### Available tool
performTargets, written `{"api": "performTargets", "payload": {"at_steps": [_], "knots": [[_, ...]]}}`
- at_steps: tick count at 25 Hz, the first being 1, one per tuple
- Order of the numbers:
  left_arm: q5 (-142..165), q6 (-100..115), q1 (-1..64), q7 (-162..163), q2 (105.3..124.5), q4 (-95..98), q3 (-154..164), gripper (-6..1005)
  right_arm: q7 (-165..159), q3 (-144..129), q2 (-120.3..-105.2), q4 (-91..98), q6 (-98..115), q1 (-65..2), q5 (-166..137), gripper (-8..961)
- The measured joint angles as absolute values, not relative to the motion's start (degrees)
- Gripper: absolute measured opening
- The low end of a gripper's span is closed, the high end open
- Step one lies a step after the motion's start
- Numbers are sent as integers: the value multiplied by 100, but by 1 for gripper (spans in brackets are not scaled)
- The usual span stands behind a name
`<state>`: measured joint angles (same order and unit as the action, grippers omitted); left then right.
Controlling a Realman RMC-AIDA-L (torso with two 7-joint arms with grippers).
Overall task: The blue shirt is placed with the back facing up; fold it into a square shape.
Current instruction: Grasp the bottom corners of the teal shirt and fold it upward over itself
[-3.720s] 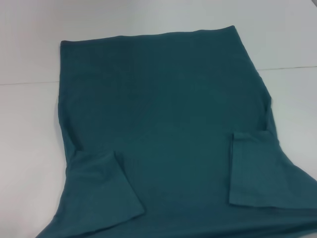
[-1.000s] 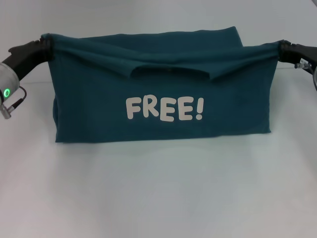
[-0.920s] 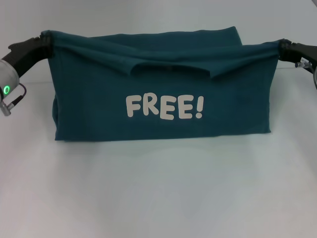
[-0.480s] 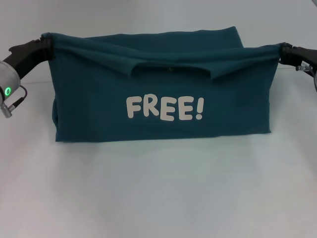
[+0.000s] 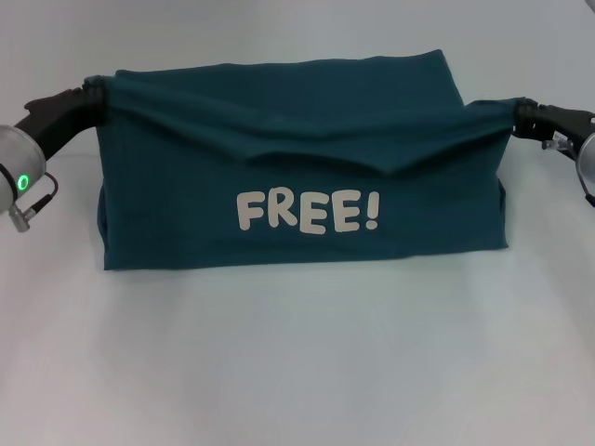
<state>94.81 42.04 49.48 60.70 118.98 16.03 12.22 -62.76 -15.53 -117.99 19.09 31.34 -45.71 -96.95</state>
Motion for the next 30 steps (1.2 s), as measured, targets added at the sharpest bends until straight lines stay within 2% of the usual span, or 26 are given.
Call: {"api": "performTargets", "payload": {"at_steps": [13, 18, 25, 30], "knots": [[9518, 4198, 4904, 6063, 11946, 1599, 1221, 16, -6233, -1565, -11802, 1837, 3139, -4553, -9676, 107], [9536, 4199, 4904, 6017, 11965, 1599, 1245, 57, -6231, -1565, -11816, 1792, 3138, -4554, -9678, 114], [9522, 4201, 4904, 5646, 12129, 1630, 1300, 114, -6230, -1647, -11887, 1774, 3017, -4547, -9690, 122], [9530, 4201, 4904, 5612, 12156, 1663, 1301, 155, -6231, -1648, -11910, 1813, 3014, -4518, -9682, 129]]}}
